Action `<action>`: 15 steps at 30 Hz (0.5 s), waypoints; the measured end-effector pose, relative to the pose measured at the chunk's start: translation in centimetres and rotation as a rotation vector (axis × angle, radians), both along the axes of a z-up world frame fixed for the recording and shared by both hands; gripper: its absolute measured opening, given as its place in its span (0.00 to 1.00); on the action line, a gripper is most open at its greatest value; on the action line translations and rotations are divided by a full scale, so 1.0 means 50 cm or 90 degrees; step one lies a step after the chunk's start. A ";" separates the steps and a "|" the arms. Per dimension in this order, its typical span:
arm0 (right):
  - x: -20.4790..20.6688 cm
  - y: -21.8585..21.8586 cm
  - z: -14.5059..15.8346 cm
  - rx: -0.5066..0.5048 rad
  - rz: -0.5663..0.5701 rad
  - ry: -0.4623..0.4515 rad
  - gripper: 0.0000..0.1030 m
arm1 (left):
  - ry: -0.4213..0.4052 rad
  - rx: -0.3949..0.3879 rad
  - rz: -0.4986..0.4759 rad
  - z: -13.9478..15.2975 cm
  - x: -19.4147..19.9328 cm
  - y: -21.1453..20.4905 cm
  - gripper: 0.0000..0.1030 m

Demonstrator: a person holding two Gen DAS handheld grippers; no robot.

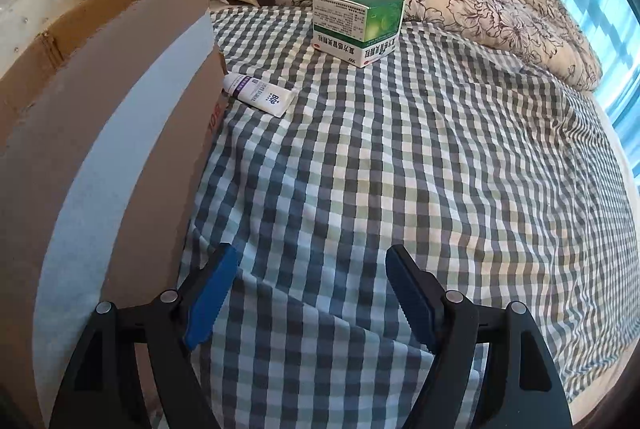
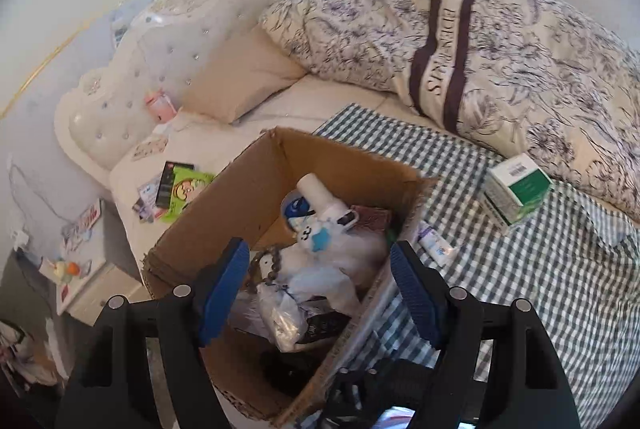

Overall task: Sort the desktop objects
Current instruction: 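Carry the tissue over the cardboard box and open the right tool, then grasp the green medicine box with the right tool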

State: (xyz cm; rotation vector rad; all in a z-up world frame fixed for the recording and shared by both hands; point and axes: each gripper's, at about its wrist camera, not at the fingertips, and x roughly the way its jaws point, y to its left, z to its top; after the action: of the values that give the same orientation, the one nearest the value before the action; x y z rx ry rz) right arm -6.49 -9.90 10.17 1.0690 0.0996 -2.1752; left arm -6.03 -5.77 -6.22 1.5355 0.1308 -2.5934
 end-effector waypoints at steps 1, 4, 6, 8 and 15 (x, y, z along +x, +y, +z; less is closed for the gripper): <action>-0.003 0.016 0.006 -0.001 -0.009 0.003 0.72 | 0.004 -0.004 0.001 0.003 0.002 0.003 0.77; -0.007 0.056 0.023 -0.001 -0.037 0.010 0.72 | 0.007 -0.007 0.008 0.013 0.008 0.009 0.77; -0.011 0.101 0.031 -0.003 -0.064 0.016 0.72 | 0.013 -0.005 0.018 0.022 0.014 0.015 0.77; -0.012 0.141 0.036 -0.001 -0.087 0.019 0.72 | 0.017 -0.003 0.024 0.033 0.022 0.023 0.77; 0.001 0.270 0.040 -0.011 -0.147 0.010 0.72 | 0.031 -0.013 0.039 0.075 0.049 0.051 0.77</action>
State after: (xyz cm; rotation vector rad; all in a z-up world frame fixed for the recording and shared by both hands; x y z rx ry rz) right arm -6.44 3.61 12.16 1.1006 -0.0371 -2.3848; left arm -3.59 -3.24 -2.45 1.4387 0.1528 -2.5769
